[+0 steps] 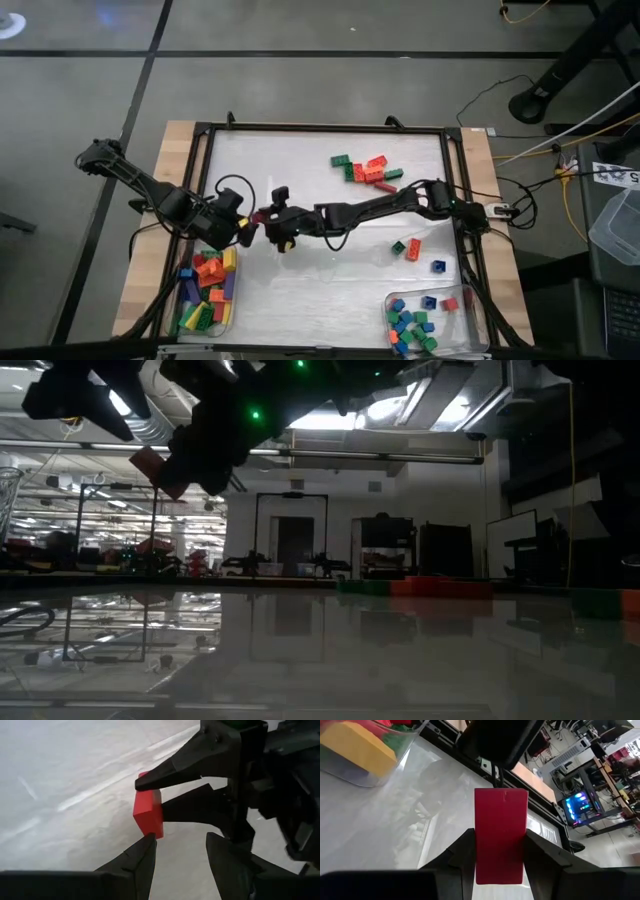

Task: Sort blocks by size
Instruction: Put the large red block into the left transparent bin

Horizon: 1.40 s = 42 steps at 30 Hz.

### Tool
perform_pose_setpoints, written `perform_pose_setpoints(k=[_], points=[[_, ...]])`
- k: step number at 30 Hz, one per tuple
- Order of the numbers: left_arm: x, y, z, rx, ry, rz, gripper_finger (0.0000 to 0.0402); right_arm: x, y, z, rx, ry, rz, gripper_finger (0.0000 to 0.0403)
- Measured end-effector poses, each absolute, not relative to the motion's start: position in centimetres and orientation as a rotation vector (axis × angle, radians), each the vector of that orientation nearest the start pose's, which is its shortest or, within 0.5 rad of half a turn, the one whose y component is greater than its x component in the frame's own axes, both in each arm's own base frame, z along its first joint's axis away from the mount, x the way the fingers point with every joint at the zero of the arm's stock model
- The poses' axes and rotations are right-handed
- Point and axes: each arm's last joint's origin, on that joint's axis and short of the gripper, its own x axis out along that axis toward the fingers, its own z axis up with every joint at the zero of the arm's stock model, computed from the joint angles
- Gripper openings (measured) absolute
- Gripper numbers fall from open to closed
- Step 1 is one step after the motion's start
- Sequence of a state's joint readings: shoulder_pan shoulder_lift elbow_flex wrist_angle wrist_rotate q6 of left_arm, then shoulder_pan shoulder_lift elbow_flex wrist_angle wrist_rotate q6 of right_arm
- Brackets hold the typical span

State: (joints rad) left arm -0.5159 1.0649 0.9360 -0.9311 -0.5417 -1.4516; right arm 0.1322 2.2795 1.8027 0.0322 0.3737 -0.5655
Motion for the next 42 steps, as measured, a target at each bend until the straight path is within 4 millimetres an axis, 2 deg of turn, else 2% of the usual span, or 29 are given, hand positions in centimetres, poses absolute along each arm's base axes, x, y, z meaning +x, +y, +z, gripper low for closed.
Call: perform_pose_setpoints(k=[4,10,19,29,34,40,42], points=[[17.0,-7.9,28.1,-0.759,0.705,0.628,0.0162,51.9,5.8,20.4,-0.661,0.495,-0.11,0.0134],[16.4,-7.6,27.6,-0.747,0.746,0.706,0.0162,51.9,5.8,20.4,-0.657,0.492,-0.111,0.0134],[17.0,-7.7,25.8,-0.714,0.723,0.713,0.0162,51.9,5.9,20.4,-0.651,0.487,-0.094,0.0134],[17.6,-6.8,25.6,-0.665,0.7,0.731,0.016,52.0,5.9,20.5,-0.643,0.473,-0.068,0.0134],[18.2,-6.3,25.5,-0.63,0.699,0.727,0.0125,52.0,6.0,20.5,-0.639,0.463,-0.056,0.0134],[18.5,-6.3,25.4,-0.644,0.721,0.706,0.0049,52.0,6.0,20.5,-0.643,0.467,-0.063,0.0134],[18.4,-6.4,25.4,-0.645,0.726,0.702,0.0047,52.0,6.0,20.5,-0.642,0.466,-0.062,0.0134]])
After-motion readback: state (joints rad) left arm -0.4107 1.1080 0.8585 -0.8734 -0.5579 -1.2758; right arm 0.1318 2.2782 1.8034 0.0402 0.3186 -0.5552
